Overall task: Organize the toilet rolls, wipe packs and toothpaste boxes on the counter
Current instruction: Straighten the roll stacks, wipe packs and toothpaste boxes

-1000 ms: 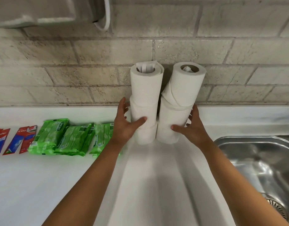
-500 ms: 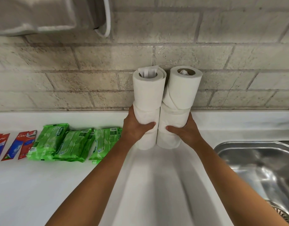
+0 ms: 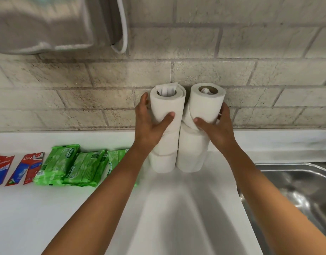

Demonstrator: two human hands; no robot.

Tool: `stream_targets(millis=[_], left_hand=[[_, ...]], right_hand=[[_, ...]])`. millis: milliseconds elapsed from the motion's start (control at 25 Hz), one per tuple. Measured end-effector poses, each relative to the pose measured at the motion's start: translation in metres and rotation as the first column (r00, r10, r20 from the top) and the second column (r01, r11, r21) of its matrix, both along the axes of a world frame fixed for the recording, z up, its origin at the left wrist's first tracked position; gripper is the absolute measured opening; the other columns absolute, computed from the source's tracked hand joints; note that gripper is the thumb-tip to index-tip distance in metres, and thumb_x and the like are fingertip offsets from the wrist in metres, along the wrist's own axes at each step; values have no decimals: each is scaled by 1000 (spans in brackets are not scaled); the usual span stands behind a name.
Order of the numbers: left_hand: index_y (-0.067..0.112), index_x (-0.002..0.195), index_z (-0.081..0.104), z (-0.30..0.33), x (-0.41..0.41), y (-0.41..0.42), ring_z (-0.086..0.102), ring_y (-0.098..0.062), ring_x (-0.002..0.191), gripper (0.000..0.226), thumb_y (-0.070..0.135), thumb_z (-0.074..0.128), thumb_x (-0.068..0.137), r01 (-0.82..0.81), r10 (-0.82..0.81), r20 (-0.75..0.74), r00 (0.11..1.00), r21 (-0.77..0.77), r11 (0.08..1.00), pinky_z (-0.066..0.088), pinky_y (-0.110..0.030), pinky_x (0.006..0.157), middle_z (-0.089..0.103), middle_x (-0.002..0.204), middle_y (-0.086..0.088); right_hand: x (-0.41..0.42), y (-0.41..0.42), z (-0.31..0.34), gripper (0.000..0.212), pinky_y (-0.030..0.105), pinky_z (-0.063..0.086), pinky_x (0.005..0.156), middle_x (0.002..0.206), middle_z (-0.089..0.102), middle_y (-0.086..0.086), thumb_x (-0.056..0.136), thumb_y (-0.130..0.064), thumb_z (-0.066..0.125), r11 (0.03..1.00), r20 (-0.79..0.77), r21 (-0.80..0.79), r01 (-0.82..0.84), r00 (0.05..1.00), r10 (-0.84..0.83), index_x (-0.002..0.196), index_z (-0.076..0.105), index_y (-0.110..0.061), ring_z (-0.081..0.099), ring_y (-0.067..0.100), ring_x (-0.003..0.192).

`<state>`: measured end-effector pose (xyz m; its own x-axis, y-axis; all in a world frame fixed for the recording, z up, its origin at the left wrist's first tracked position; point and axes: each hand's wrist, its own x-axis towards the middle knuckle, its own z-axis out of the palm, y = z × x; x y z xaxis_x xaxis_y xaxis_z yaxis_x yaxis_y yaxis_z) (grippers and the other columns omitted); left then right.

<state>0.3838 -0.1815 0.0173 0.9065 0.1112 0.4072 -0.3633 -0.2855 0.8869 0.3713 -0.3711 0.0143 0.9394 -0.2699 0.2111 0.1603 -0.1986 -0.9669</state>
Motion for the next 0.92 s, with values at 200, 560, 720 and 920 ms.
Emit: stream_targets(millis=[200,560,720,920], left_hand=[[24,143,24,9,11,-12,53,-18,118,103,33,85,60,2,3,-183,983,28,1000,47,-32,95,54,133,2],[15,132,39,4,15,-1,54,-11,106,86,25,86,60,28,-34,-217,976,-27,999,42,-25,84,54,120,5],[16,132,38,3,17,-1,52,-11,105,82,22,84,64,-1,-11,-197,980,-63,998,42,-25,86,51,114,9],[23,131,38,-1,17,2,53,-11,105,88,32,84,56,33,-44,-189,981,-60,998,44,-26,87,53,114,11]], right_hand=[[15,6,1,91,40,51,94,125,60,1,50,-31,87,1000,-54,0,15,998,-15,129,46,-16,59,17,113],[17,7,-1,96,44,51,94,120,64,-3,39,-45,82,995,-115,-15,-101,989,99,126,49,-22,62,16,108],[18,7,-2,92,40,53,92,119,65,-3,42,-42,81,996,-68,3,-89,994,89,126,50,-21,63,14,107],[13,6,-4,86,39,53,91,121,63,-1,49,-29,83,996,-23,24,-83,996,83,128,48,-20,61,15,108]])
